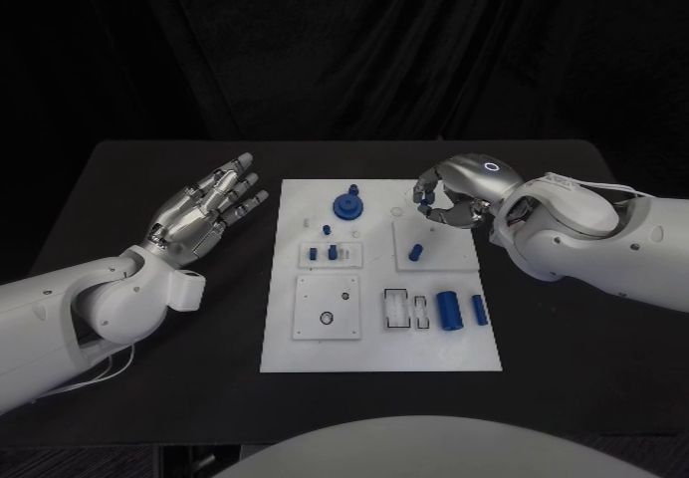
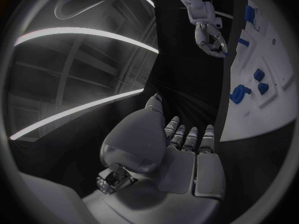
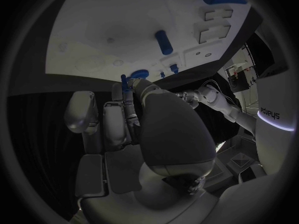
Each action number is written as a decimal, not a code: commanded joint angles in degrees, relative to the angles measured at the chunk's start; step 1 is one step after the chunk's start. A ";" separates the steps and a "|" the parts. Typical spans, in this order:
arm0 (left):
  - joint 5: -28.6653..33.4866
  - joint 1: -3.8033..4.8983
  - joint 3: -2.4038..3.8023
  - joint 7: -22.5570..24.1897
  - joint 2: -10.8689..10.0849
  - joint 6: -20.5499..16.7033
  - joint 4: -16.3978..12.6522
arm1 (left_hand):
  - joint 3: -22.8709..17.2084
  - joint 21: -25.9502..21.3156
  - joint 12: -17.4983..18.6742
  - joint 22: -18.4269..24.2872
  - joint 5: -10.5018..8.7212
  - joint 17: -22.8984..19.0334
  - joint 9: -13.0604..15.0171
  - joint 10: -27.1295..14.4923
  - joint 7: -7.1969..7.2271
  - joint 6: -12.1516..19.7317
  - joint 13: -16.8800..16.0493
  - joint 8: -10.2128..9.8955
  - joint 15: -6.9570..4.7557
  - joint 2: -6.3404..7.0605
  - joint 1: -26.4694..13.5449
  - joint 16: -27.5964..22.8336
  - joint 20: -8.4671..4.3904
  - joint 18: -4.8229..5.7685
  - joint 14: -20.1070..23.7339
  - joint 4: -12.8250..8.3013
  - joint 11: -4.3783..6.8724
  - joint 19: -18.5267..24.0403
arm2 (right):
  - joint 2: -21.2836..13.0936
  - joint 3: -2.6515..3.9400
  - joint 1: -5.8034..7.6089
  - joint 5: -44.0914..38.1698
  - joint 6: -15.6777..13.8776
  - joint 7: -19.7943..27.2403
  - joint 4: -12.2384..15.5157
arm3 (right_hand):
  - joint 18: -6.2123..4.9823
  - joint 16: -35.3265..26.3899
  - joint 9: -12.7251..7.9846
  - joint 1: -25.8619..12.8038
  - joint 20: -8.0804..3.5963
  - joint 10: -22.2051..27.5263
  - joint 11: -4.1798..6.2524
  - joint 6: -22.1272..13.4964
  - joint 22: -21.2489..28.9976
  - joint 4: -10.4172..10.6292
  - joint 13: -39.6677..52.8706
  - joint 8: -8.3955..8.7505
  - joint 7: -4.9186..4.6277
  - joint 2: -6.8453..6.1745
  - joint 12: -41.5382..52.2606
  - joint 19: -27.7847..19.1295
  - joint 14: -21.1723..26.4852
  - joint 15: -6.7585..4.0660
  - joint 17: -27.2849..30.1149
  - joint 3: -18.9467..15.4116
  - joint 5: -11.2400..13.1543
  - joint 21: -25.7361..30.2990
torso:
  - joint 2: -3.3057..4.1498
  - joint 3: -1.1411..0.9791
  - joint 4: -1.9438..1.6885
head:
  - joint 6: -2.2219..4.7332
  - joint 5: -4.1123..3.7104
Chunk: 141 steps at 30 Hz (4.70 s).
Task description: Assemble the parts on the task board
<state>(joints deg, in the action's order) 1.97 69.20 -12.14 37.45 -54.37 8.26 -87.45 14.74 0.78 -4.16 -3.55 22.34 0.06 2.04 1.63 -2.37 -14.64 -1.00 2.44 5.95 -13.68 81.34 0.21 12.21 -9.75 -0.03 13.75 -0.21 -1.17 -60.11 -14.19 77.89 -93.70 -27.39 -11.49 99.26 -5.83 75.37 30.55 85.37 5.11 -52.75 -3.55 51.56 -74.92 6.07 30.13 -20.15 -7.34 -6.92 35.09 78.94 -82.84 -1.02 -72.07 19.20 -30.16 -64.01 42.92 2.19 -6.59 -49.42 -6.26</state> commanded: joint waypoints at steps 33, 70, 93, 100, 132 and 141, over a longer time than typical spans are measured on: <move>0.24 -0.16 0.05 -0.18 1.32 0.70 0.07 | -0.25 -0.07 -0.95 0.74 0.97 -0.06 0.02 0.21 -0.77 -0.09 -0.18 0.20 0.12 -0.40 1.02 -0.21 -0.16 -0.33 0.03 -0.77 -1.34 0.25 | 11.02 0.04 -6.17 -6.48 9.24 0.43 6.03 | 1.55 3.58 0.55 0.35 -0.07 -1.18 0.47 0.73 -9.50 -0.84 -0.16 -0.59 0.13 0.33 -0.51 2.31 -2.04 -0.03 -4.00 0.14 1.24 -5.51 | 0.13 -0.03 -0.16 | -0.58 3.30; 0.24 -1.76 0.05 -1.10 1.40 1.44 0.71 | -0.51 0.02 -1.25 0.51 1.34 -0.02 0.03 0.24 -0.91 -0.09 -0.21 0.25 0.47 -0.66 1.42 -0.16 0.00 -0.24 -0.05 -1.20 -1.50 0.11 | 11.88 0.04 -8.16 -6.89 7.72 1.27 5.86 | 1.58 3.63 0.60 0.35 -0.09 -1.38 0.53 0.76 -9.53 -0.99 -0.17 -0.58 0.17 0.24 -0.50 2.40 -2.06 -0.06 -4.04 0.10 1.79 -5.69 | 0.10 -0.12 -0.08 | -0.58 4.53; 0.24 -2.15 0.05 -1.62 1.57 1.74 1.00 | -0.53 0.03 -1.29 0.50 1.38 0.00 0.03 0.23 -0.91 -0.10 -0.21 0.27 0.57 -0.69 1.46 -0.13 0.05 -0.20 -0.09 -1.26 -1.49 0.10 | 12.53 0.04 -8.68 -6.89 8.69 1.30 5.43 | 1.55 3.57 0.62 0.33 -0.10 -1.42 0.53 0.78 -9.49 -1.02 -0.19 -0.57 0.18 0.22 -0.52 2.35 -2.03 -0.07 -3.95 0.10 1.94 -5.58 | 0.11 -0.16 0.00 | -0.58 4.82; 0.24 -2.27 0.05 -1.76 1.61 1.84 1.13 | -0.55 0.03 -1.31 0.50 1.42 0.00 0.03 0.23 -0.92 -0.12 -0.21 0.28 0.62 -0.71 1.48 -0.12 0.08 -0.18 -0.09 -1.29 -1.49 0.09 | 12.64 0.04 -8.83 -6.89 9.14 1.23 5.24 | 1.54 3.57 0.62 0.33 -0.10 -1.41 0.53 0.76 -9.48 -1.04 -0.20 -0.55 0.18 0.21 -0.54 2.33 -2.03 -0.08 -3.94 0.10 2.00 -5.55 | 0.09 -0.11 0.00 | -0.58 4.85; 0.24 -2.75 0.05 -2.35 1.66 2.13 1.32 | -0.59 0.06 -1.32 0.43 1.49 0.01 0.06 0.19 -1.00 -0.26 -0.20 0.32 0.74 -0.77 1.52 -0.11 0.16 -0.14 -0.11 -1.37 -1.52 0.05 | 13.31 0.03 -9.50 -6.89 11.73 0.95 4.43 | 0.62 1.15 -4.00 -3.42 1.02 5.97 -0.95 -7.73 -8.09 1.92 0.09 6.50 0.35 -2.00 -1.75 -0.33 0.07 1.21 -0.68 -1.95 17.11 -0.57 | 0.09 -0.12 -0.05 | -0.58 5.04; 0.24 -2.81 0.05 -2.49 1.70 2.23 1.48 | -0.59 0.06 -1.32 0.43 1.49 0.01 0.06 0.19 -1.00 -0.26 -0.20 0.32 0.74 -0.77 1.52 -0.11 0.16 -0.14 -0.11 -1.37 -1.52 0.05 | 12.82 0.03 -9.61 -6.89 10.22 0.77 4.59 | 0.06 -0.09 -6.30 -3.48 1.45 10.84 -1.80 -8.55 -7.29 3.30 1.32 7.58 0.86 -2.18 -0.52 -1.94 1.48 1.50 1.09 -4.66 19.93 2.90 | 0.10 -0.12 -0.04 | -0.58 5.06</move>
<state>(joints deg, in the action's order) 2.00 66.49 -12.13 34.56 -52.79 9.65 -85.92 14.12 0.78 -5.26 -3.03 23.45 0.14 2.00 1.85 -2.97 -14.85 -1.13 2.44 6.35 -14.58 82.24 0.21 12.20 -9.75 -0.02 12.80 -1.23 -1.16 -47.10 -14.10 68.52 -100.17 -16.70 -10.44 103.68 -4.93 75.45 24.36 82.22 6.58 -42.16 -5.30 43.16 -74.91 9.40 31.31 -12.74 -6.72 -9.27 34.43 77.25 -81.58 0.42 -71.11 14.75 -10.35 -61.34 43.01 2.07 -6.63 -50.00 -1.20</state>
